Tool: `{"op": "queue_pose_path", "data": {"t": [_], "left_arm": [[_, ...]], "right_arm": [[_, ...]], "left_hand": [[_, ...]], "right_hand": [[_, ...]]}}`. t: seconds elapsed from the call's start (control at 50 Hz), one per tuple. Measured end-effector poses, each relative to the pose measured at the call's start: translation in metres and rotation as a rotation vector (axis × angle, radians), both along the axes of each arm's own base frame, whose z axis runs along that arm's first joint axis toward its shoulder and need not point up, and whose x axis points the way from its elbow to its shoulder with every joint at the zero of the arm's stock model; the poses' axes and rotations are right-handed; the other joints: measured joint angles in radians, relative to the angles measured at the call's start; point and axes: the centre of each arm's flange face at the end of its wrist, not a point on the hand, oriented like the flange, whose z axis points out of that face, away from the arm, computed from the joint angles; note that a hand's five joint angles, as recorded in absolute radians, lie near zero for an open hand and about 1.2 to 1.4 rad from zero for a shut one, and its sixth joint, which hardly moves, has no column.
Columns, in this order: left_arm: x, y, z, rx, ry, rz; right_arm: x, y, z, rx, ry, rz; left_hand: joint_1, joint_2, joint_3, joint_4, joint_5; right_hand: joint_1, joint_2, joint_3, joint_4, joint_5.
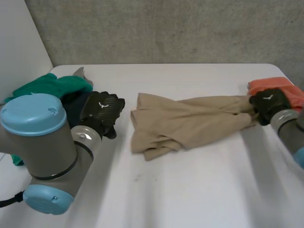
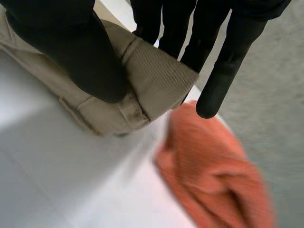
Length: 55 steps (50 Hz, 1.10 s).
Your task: Fold the laundry.
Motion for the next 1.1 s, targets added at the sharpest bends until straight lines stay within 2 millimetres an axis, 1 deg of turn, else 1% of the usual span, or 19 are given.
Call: {"op": "queue_pose_path", "data": {"t": [0.06,0.12,0.2,0.24,0.26,0.28,0.3,0.38,0.44,0.48,0.54,0.6,0.7,0.76,0.82,0.88,0.96,1.06,1.1], "left_arm": [[0.002,0.004,0.005,-0.008,0.005,-0.001],[0.004,0.007,0.008,-0.014,0.010,-0.001],[0.005,0.009,0.011,-0.019,0.013,-0.002],[0.005,0.010,0.012,-0.022,0.016,-0.001],[0.005,0.010,0.012,-0.023,0.016,-0.001],[0.006,0.010,0.013,-0.025,0.017,0.000],[0.006,0.010,0.013,-0.025,0.018,0.000],[0.006,0.010,0.015,-0.032,0.021,0.002],[0.006,0.010,0.018,-0.040,0.028,0.003],[0.006,0.009,0.021,-0.049,0.033,0.003],[0.005,0.007,0.026,-0.063,0.043,0.005],[0.003,0.003,0.032,-0.085,0.057,0.007],[-0.004,-0.007,0.050,-0.146,0.100,0.005],[-0.015,-0.016,0.060,-0.180,0.139,-0.005],[-0.028,-0.024,0.064,-0.192,0.185,-0.024],[-0.047,-0.030,0.063,-0.187,0.233,-0.060],[-0.080,-0.038,0.050,-0.159,0.284,-0.140],[-0.110,-0.045,0.025,-0.109,0.287,-0.210],[-0.121,-0.049,0.008,-0.071,0.267,-0.228]], "right_arm": [[-0.006,-0.001,0.011,-0.038,0.119,0.011],[-0.001,-0.001,0.018,-0.093,0.222,0.049],[0.031,0.006,0.027,-0.207,0.293,0.155],[0.061,0.016,0.032,-0.293,0.295,0.248],[0.066,0.018,0.032,-0.307,0.292,0.265],[0.087,0.028,0.033,-0.360,0.279,0.337],[0.098,0.033,0.033,-0.386,0.269,0.377],[0.142,0.063,0.019,-0.453,0.222,0.591],[0.170,0.091,-0.002,-0.453,0.192,0.774],[0.183,0.108,-0.015,-0.441,0.176,0.883],[0.193,0.124,-0.026,-0.422,0.158,0.976],[0.195,0.129,-0.025,-0.400,0.127,0.999],[0.182,0.118,0.005,-0.320,-0.042,0.918],[0.164,0.101,0.039,-0.222,-0.272,0.803],[0.143,0.085,0.064,-0.126,-0.488,0.690],[0.121,0.068,0.077,-0.044,-0.643,0.575],[0.098,0.046,0.077,0.058,-0.713,0.431],[0.091,0.028,0.062,0.155,-0.667,0.344],[0.093,0.019,0.050,0.209,-0.632,0.319]], "left_hand": [[-0.009,-0.009,-0.010,-0.008,-0.008],[-0.017,-0.015,-0.013,-0.015,-0.014],[-0.025,-0.021,-0.022,-0.023,-0.021],[-0.025,-0.023,-0.022,-0.023,-0.023],[-0.025,-0.024,-0.022,-0.023,-0.023],[-0.025,-0.024,-0.022,-0.023,-0.024],[-0.025,-0.024,-0.022,-0.023,-0.024],[-0.044,-0.035,-0.037,-0.038,-0.037],[-0.052,-0.044,-0.048,-0.051,-0.047],[-0.052,-0.045,-0.048,-0.052,-0.048],[-0.052,-0.049,-0.052,-0.056,-0.054],[-0.052,-0.053,-0.059,-0.062,-0.059],[-0.052,-0.053,-0.059,-0.062,-0.062],[-0.060,-0.060,-0.063,-0.069,-0.067],[-0.070,-0.062,-0.067,-0.071,-0.068],[-0.070,-0.062,-0.067,-0.071,-0.068],[-0.070,-0.063,-0.067,-0.071,-0.068],[-0.110,-0.097,-0.106,-0.109,-0.103],[-0.110,-0.101,-0.108,-0.111,-0.106]], "right_hand": [[0.000,0.000,0.000,0.000,0.000],[0.000,0.000,0.002,0.000,0.000],[0.000,0.000,0.005,0.001,0.000],[0.000,0.000,0.011,0.001,0.000],[0.000,0.000,0.013,0.001,0.000],[0.000,0.000,0.022,0.001,0.000],[0.000,0.000,0.026,0.001,0.000],[0.000,0.004,0.034,0.001,0.000],[0.000,0.004,0.034,0.001,0.000],[-0.097,-0.161,-0.144,-0.179,-0.137],[-0.574,-0.653,-0.608,-0.645,-0.616],[-0.762,-0.841,-0.831,-0.869,-0.834],[-0.850,-0.945,-0.946,-0.979,-0.924],[-0.850,-0.949,-0.953,-0.986,-0.924],[-0.850,-0.949,-0.953,-0.986,-0.924],[-0.850,-0.949,-0.953,-0.986,-0.924],[-0.850,-0.949,-0.953,-0.986,-0.924],[-0.850,-0.949,-0.953,-0.986,-0.924],[-0.850,-0.949,-0.953,-0.986,-0.924]]}}
